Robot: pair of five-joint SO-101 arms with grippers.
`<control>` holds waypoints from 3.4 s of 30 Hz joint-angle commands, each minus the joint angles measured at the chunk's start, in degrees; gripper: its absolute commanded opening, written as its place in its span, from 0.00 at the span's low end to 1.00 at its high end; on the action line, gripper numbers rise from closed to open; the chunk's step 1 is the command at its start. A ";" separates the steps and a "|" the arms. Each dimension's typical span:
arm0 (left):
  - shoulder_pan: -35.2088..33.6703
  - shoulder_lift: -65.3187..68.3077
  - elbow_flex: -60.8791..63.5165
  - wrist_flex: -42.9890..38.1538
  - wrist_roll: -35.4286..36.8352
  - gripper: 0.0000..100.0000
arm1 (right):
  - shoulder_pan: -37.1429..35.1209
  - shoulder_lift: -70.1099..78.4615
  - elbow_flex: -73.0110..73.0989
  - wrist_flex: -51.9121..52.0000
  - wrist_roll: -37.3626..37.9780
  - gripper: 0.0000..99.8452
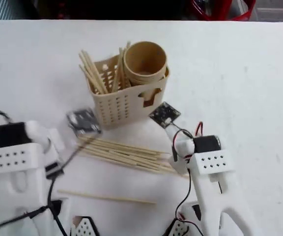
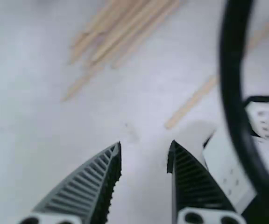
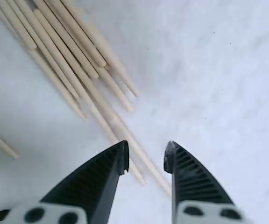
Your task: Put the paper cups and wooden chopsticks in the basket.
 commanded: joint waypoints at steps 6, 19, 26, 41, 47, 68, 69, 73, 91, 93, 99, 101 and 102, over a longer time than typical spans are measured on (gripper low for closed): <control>16.75 -2.07 9.32 -0.62 -10.90 0.17 | 0.84 0.13 8.35 -7.60 0.70 0.14; 37.41 -2.07 28.04 -22.07 -0.35 0.21 | 4.00 3.56 8.44 -10.24 0.35 0.14; 41.01 -2.15 33.49 -33.67 11.60 0.21 | 4.18 9.98 8.26 -14.73 0.35 0.14; 38.02 -2.15 36.66 -45.63 20.40 0.09 | 4.18 10.15 8.62 -15.08 0.18 0.14; 37.49 -2.07 37.54 -46.68 20.48 0.04 | 4.18 10.33 8.62 -15.08 0.18 0.14; 36.97 -2.59 -17.58 -10.37 34.81 0.02 | 4.09 10.15 10.81 -17.89 0.09 0.14; 36.97 -2.59 -22.51 -9.41 36.66 0.02 | 4.09 10.15 10.81 -17.89 0.09 0.14; 36.97 -2.59 -40.62 -12.57 44.57 0.02 | 4.00 10.15 10.81 -17.89 0.09 0.14; 26.42 -2.07 -7.74 -88.09 71.12 0.02 | 4.09 10.15 10.81 -18.07 0.09 0.14; 26.33 -2.07 -3.16 -91.78 72.53 0.02 | 4.09 10.15 10.81 -18.07 0.09 0.14; 23.60 -2.07 5.54 -96.00 75.87 0.02 | 3.82 10.15 10.81 -18.07 0.09 0.14; 22.37 -2.07 7.12 -96.00 77.10 0.02 | 3.74 10.15 10.81 -18.07 0.09 0.14; 21.76 -2.07 7.65 -95.91 77.63 0.03 | 3.74 10.15 10.81 -18.07 0.09 0.14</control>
